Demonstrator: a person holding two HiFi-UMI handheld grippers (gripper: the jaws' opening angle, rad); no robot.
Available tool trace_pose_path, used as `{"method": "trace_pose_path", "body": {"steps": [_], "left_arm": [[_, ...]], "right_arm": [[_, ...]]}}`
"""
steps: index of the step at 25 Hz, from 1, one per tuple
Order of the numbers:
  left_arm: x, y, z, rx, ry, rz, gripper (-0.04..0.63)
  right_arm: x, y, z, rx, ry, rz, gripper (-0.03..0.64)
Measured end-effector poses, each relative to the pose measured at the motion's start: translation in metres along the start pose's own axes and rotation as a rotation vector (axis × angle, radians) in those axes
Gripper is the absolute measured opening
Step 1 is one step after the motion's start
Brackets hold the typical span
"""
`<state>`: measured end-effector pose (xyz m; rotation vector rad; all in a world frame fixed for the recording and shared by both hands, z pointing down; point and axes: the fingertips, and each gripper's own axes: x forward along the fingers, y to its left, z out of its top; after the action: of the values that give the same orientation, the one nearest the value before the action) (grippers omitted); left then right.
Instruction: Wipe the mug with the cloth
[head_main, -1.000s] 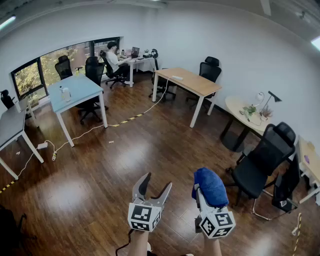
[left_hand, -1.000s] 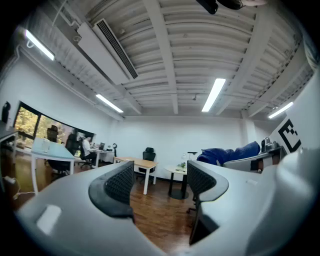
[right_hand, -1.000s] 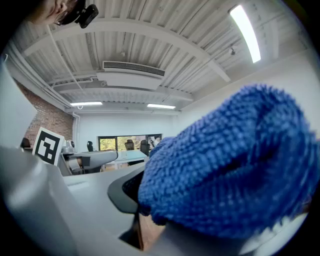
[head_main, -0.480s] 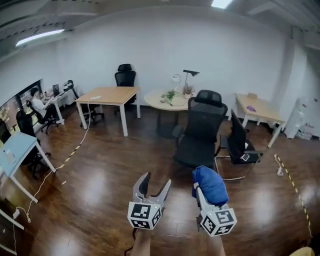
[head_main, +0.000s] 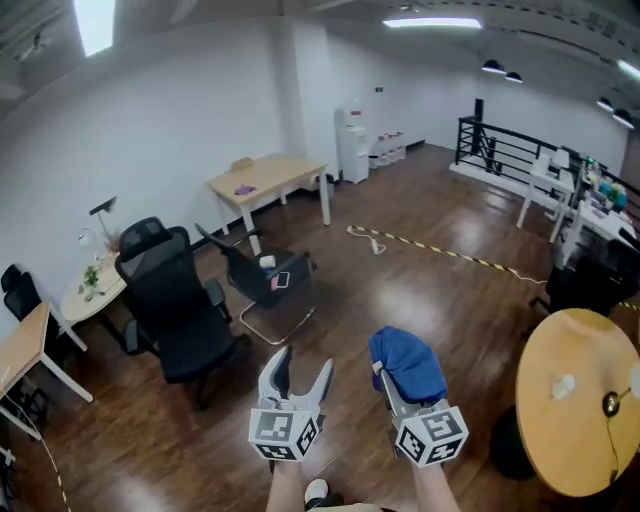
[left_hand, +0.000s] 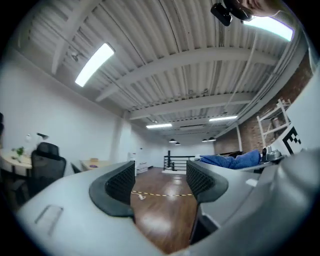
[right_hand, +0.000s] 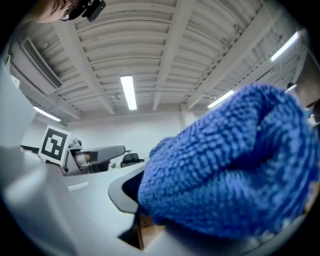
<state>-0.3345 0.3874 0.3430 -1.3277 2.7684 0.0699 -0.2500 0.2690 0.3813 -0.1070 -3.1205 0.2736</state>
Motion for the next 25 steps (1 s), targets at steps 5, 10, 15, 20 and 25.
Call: {"method": "trace_pose_path", "body": {"steps": [5, 10, 15, 20, 25], "left_arm": [[0.132, -0.132, -0.028, -0.029, 0.03, -0.349, 0.301], [0.222, -0.265, -0.046, -0.039, 0.027, -0.708, 0.301], [0.269, -0.353, -0.049, -0.055, 0.031, -0.982, 0.301], [0.307, -0.405, -0.062, -0.11, 0.051, -1.141, 0.301], [0.322, -0.438, -0.075, -0.153, 0.086, -1.249, 0.301]], "right_arm": [[-0.069, -0.143, 0.014, 0.007, -0.053, -0.351, 0.074], [-0.14, -0.25, 0.03, -0.002, -0.125, -0.689, 0.074], [-0.182, -0.311, 0.052, -0.015, -0.184, -0.934, 0.074], [-0.223, -0.347, 0.054, -0.024, -0.182, -1.14, 0.074], [-0.274, -0.358, 0.051, -0.007, -0.174, -1.33, 0.074]]}}
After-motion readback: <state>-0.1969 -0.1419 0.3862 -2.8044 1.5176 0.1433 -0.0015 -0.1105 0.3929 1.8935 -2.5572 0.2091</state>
